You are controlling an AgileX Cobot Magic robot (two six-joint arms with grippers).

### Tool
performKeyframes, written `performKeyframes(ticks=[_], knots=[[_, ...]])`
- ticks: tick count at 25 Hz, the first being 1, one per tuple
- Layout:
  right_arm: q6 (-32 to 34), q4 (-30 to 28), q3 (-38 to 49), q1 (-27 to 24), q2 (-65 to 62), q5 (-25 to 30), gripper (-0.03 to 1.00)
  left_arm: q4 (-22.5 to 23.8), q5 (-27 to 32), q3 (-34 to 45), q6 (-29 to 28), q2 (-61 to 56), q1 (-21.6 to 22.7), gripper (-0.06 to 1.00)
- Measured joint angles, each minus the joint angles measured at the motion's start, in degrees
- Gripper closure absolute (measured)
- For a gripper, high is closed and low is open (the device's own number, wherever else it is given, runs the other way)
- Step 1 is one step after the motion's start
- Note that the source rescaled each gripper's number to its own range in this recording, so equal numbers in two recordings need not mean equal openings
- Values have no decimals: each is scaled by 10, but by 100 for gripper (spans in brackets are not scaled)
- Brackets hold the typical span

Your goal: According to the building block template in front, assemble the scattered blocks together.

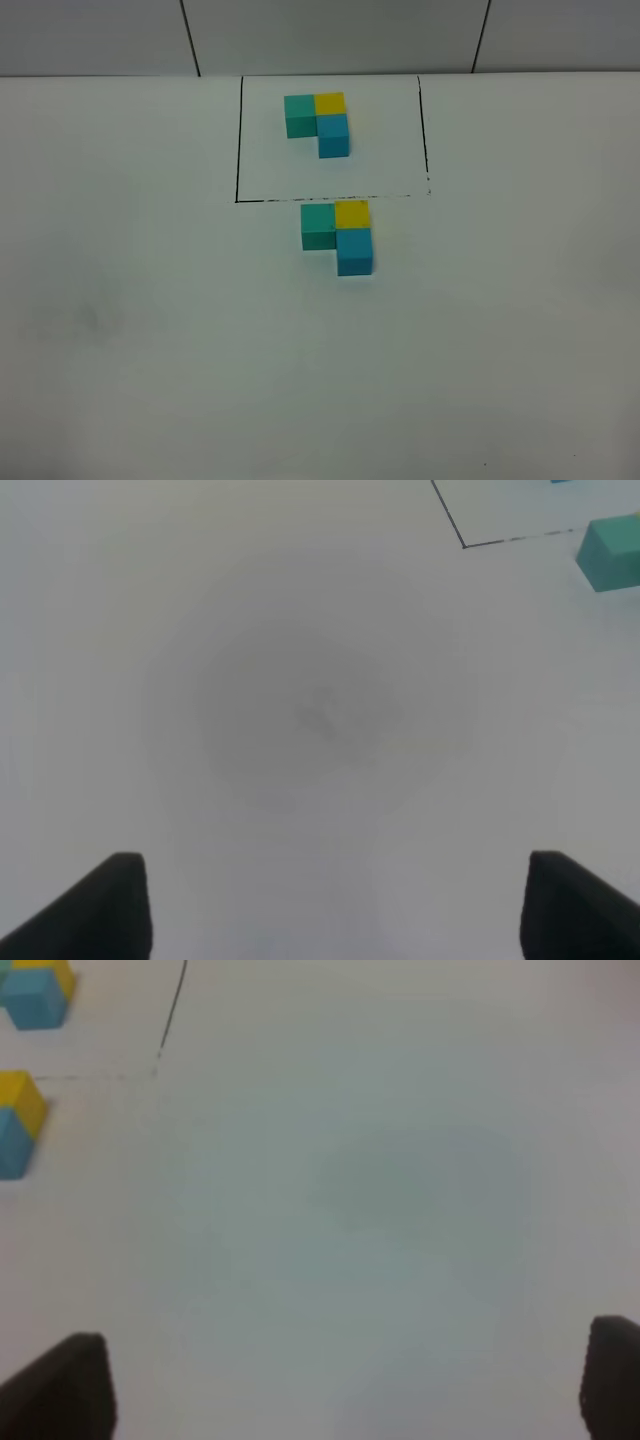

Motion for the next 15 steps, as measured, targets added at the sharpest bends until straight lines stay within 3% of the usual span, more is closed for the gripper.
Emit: performKeyframes(ticks=[8,15], knots=[[0,0,0,6,0,0,13,0,0,0,0,0,0,19],[0,0,0,6,0,0,22,0,0,0,0,0,0,19]])
